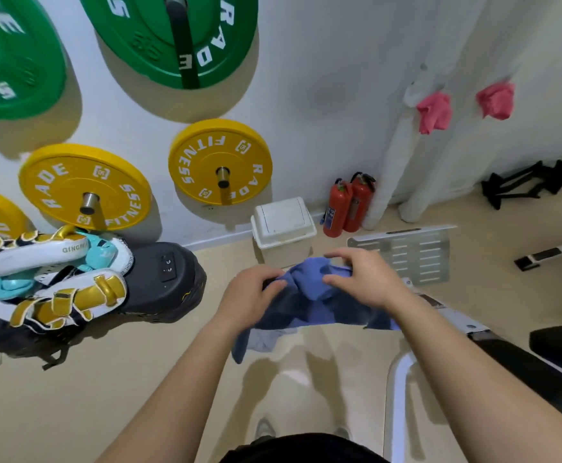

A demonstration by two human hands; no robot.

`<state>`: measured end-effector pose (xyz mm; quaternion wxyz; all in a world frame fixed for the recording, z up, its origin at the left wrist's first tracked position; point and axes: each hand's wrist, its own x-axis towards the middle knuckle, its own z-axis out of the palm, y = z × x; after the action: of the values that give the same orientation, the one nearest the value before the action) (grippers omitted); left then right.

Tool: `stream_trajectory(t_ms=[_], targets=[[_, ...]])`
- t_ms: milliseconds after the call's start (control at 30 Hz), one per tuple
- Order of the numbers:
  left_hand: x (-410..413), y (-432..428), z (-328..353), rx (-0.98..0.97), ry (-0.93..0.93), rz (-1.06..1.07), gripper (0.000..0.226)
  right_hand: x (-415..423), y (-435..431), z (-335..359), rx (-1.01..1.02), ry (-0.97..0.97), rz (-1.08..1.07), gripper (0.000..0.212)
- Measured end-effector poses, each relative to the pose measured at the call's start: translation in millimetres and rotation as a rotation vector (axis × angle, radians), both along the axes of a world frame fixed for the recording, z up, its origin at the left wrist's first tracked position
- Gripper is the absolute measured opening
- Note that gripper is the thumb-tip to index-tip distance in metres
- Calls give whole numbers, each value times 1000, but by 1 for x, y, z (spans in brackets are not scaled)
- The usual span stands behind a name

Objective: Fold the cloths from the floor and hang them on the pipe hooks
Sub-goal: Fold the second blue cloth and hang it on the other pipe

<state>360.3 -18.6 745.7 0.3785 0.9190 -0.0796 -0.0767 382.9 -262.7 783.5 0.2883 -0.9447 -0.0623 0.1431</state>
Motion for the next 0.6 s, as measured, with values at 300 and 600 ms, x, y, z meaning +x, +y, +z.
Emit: stream_trajectory(t_ms=[300, 600], targets=[[19, -8, 36, -48, -57, -64, 9, 15, 23, 15, 170, -45, 77, 15], [13, 35, 25, -105, -16, 181, 15, 43, 1, 41, 278, -144, -21, 11]])
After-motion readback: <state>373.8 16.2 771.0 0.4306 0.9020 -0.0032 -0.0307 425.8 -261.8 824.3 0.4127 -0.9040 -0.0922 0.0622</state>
